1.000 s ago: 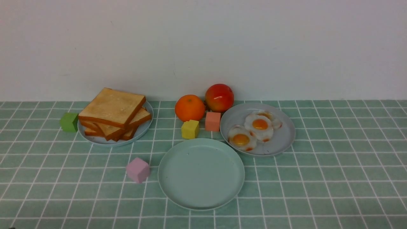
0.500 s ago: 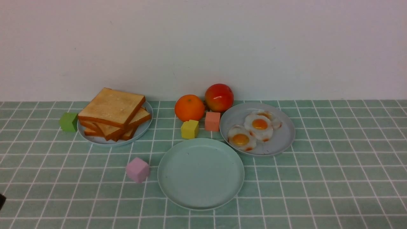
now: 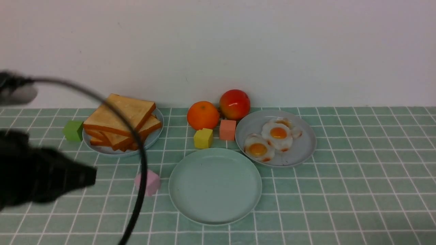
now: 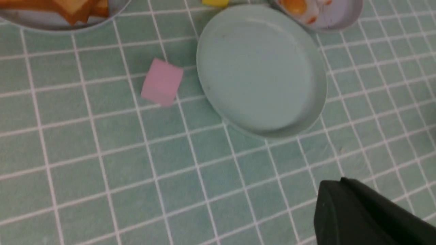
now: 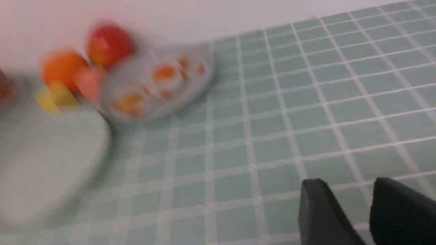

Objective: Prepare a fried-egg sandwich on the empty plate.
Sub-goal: Use the left arm to grab a slice of bread, then use the left arm to put a slice of bread into the empty plate in the middle, then use the right arm to grab a fried egg

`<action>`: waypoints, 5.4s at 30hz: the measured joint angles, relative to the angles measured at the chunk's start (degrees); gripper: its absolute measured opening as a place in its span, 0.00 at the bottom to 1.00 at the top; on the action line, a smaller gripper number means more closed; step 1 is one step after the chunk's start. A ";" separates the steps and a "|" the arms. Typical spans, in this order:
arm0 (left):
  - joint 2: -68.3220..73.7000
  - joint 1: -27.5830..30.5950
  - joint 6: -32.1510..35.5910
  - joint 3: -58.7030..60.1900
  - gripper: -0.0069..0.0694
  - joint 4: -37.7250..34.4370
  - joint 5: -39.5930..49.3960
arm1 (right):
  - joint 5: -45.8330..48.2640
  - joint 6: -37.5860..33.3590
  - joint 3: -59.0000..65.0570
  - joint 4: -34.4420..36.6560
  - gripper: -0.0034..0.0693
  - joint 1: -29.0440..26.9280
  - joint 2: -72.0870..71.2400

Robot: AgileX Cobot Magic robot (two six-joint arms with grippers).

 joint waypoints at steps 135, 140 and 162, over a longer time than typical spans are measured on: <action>-29.35 -31.19 -18.42 14.99 0.07 24.58 -26.66 | 24.81 -18.19 -75.28 21.93 0.44 7.91 103.37; -31.95 -31.19 -18.60 18.59 0.07 24.58 -29.52 | 24.47 -16.80 -82.22 22.18 0.47 7.41 112.76; -28.39 -31.19 -18.60 18.66 0.07 24.23 -31.21 | 23.18 -15.46 -92.82 29.68 0.57 4.53 126.85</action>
